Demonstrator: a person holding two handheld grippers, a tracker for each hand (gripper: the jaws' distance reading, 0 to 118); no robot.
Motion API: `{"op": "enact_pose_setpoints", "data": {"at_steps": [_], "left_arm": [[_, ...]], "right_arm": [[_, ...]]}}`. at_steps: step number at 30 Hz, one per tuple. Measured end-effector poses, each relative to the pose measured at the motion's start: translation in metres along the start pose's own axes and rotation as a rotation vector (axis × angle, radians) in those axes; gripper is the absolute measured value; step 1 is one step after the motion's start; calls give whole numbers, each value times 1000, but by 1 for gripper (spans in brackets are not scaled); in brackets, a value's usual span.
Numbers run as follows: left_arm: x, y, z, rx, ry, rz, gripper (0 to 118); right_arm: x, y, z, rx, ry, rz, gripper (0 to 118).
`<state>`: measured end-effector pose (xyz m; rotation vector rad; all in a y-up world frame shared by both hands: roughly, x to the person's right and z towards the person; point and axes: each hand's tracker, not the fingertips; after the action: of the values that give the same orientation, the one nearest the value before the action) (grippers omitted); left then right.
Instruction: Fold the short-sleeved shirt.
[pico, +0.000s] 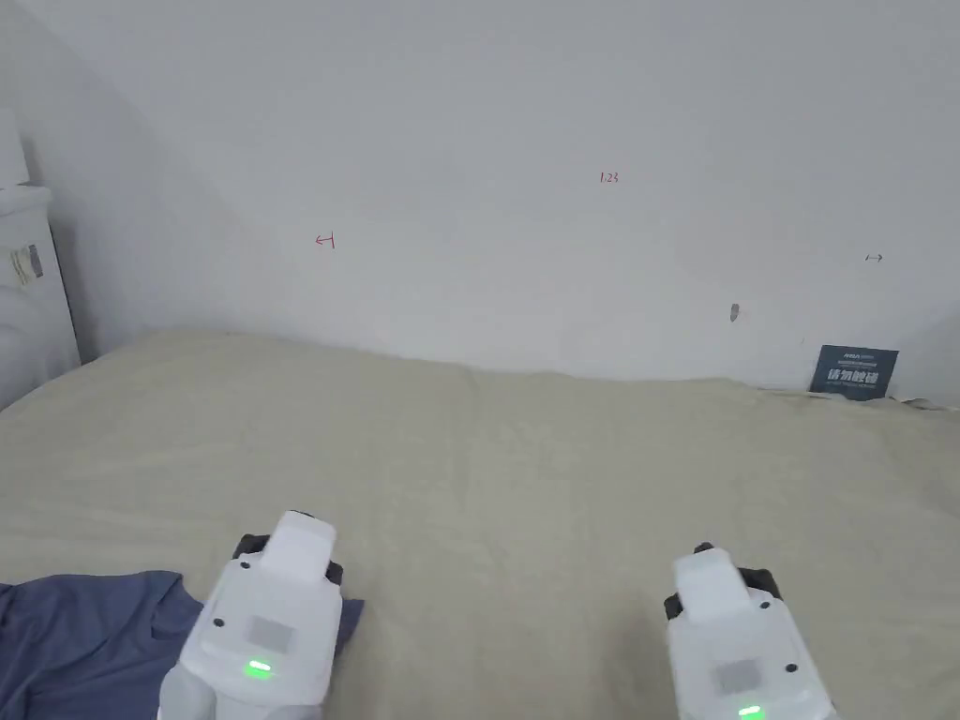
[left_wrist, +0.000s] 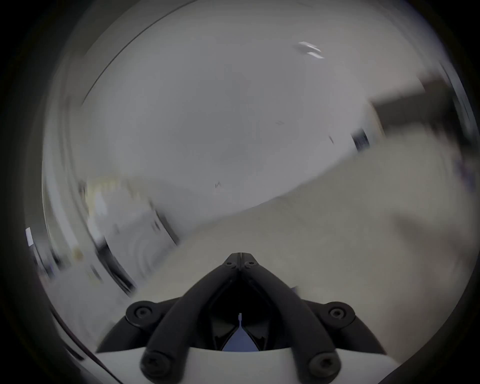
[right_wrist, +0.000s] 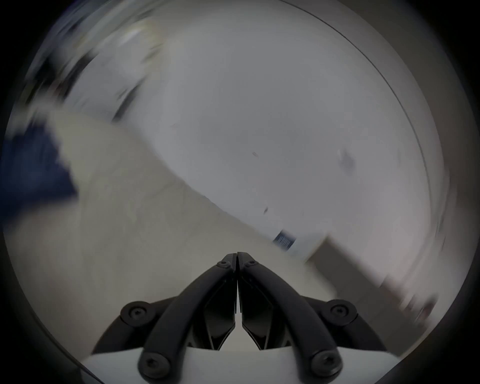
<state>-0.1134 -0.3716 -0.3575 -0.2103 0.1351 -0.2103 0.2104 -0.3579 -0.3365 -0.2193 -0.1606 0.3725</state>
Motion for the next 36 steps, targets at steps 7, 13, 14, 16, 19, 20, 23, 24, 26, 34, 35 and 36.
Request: {"op": "enact_pose_setpoints", "data": {"at_steps": [7,13,14,16,19,20,23,24,26,34,35,36], "left_arm": [[-9,-3,6,69,-41,354,0],[-5,10,23,75,-47,225,0],[-7,10,24,65,-39,214,0],[-15,8,19,46,-37,213,0],[-32,3,25,47,12,208,0],[-40,1,22,33,35,203,0],[-66,-5,26,7,101,205,0],[-75,-8,25,-13,116,218,0],[-95,-15,27,-64,134,242,0],[-159,-80,2,-480,58,374,0],[-165,-90,-2,-506,58,408,0],[-171,-101,-10,-549,59,426,0]], "right_arm": [[11,-20,-18,-36,38,-464,0],[2,-13,-18,-15,75,-368,0],[-2,-11,-13,-7,85,-363,0],[-7,-5,-15,5,97,-351,0],[-21,6,-14,29,119,-334,0],[-26,10,-15,34,128,-327,0],[-45,22,-15,47,174,-314,0],[-51,25,-16,49,189,-310,0],[-66,32,-15,55,227,-299,0],[-138,46,-14,20,374,-249,0],[-144,46,-14,14,385,-247,0],[-151,46,-14,7,394,-243,0]]}}
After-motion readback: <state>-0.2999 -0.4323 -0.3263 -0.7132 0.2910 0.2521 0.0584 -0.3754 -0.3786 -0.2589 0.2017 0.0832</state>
